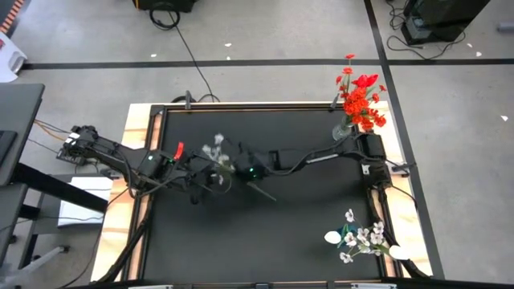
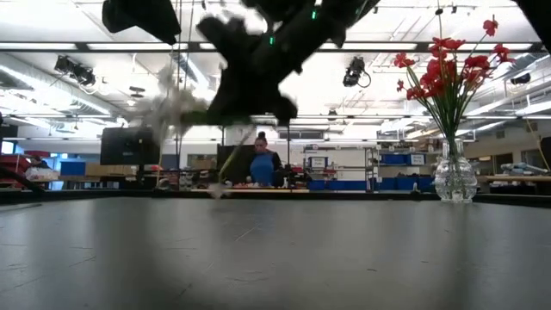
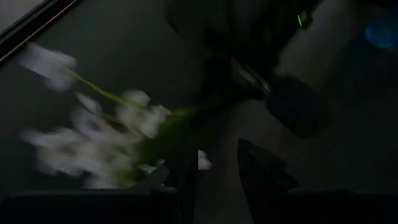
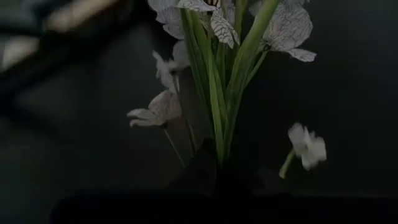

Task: Sort flowers into vase by color
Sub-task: Put the white flowers into the blue vase

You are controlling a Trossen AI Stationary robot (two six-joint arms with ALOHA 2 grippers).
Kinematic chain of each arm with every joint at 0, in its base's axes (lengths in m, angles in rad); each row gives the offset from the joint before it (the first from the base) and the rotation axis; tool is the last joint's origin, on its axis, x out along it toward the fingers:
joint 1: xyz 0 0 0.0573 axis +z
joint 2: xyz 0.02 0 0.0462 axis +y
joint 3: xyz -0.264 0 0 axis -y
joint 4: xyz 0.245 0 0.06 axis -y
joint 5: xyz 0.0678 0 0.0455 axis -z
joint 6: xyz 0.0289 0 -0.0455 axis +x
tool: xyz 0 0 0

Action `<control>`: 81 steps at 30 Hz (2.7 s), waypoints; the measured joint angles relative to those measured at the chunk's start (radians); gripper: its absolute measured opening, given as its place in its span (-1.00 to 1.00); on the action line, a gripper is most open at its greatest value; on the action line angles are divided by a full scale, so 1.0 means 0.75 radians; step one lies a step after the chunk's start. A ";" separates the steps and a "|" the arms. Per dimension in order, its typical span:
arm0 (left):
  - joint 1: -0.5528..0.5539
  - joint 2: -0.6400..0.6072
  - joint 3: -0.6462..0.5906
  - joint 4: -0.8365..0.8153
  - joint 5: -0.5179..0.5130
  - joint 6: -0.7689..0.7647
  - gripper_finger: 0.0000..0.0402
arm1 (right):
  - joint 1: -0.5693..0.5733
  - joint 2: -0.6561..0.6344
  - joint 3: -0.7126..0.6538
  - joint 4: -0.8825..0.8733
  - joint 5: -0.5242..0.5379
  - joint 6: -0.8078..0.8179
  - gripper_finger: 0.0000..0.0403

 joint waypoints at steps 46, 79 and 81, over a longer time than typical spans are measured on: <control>0.273 0.167 0.001 1.384 0.299 0.869 -0.42 | -0.047 -0.707 -0.711 1.931 -0.262 -0.362 -0.91; 0.286 0.196 0.000 1.485 0.375 0.848 -0.77 | -0.063 -0.708 -0.710 1.799 -0.311 -0.369 -0.90; 0.288 0.196 0.000 1.479 0.399 0.864 -0.91 | -0.062 -0.708 -0.710 1.787 -0.313 -0.358 -0.89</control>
